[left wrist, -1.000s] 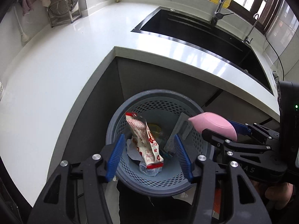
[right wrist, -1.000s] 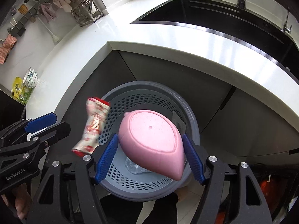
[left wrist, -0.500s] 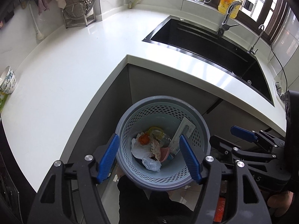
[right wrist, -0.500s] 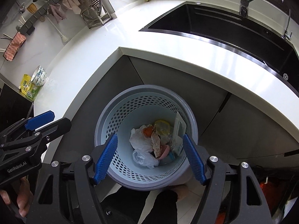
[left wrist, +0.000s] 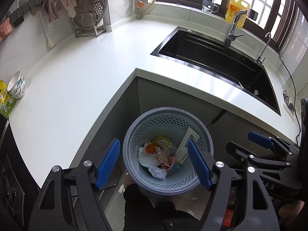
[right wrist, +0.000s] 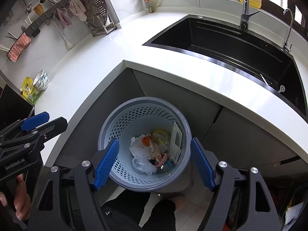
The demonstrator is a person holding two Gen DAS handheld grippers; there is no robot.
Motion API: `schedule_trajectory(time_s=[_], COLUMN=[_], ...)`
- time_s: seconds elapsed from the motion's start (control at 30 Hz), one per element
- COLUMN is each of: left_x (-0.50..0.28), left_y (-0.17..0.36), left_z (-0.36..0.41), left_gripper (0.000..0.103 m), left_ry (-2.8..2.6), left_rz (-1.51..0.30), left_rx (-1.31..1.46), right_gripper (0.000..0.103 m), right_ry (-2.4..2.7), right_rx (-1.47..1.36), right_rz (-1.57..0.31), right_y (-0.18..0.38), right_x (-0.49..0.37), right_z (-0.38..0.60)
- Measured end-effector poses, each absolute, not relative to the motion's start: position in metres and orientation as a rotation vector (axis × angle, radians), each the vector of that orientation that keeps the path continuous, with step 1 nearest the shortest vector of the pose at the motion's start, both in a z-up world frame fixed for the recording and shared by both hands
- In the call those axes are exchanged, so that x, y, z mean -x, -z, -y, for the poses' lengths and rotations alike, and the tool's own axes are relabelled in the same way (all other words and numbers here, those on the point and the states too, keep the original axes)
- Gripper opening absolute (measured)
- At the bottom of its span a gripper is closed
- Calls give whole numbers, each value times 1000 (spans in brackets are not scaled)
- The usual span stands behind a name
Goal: Collect trash
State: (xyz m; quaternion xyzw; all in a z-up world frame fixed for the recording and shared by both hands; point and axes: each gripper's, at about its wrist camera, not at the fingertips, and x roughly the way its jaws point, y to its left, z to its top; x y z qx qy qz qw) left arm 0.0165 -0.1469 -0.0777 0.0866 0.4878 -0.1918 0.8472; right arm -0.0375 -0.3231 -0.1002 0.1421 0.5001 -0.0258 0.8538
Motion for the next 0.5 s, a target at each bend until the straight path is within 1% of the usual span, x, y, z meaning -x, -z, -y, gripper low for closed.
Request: schedule_trajectory(time_s=[0.1,0.17,0.37,0.5], left_x=[-15,-14,-14,-13], left_y=[76,74,72,70], left_z=[146,146,145,146], left_gripper=[75,77,78,82], left_ry=[400,402,395,390], left_rz=[-1027,-1023,-1022,-1013], left_rx=[-183,-182,-191,-196], right_gripper=[76,76,77,77], right_ry=[47,43,40,44], right_rx=[-293,-284,-275,-261], right_rz=[-1048,-1045,-1036,-1028], right_y=[99,97,91,88], right_x=[38,38,37,37], right_z=[323,323,324,326])
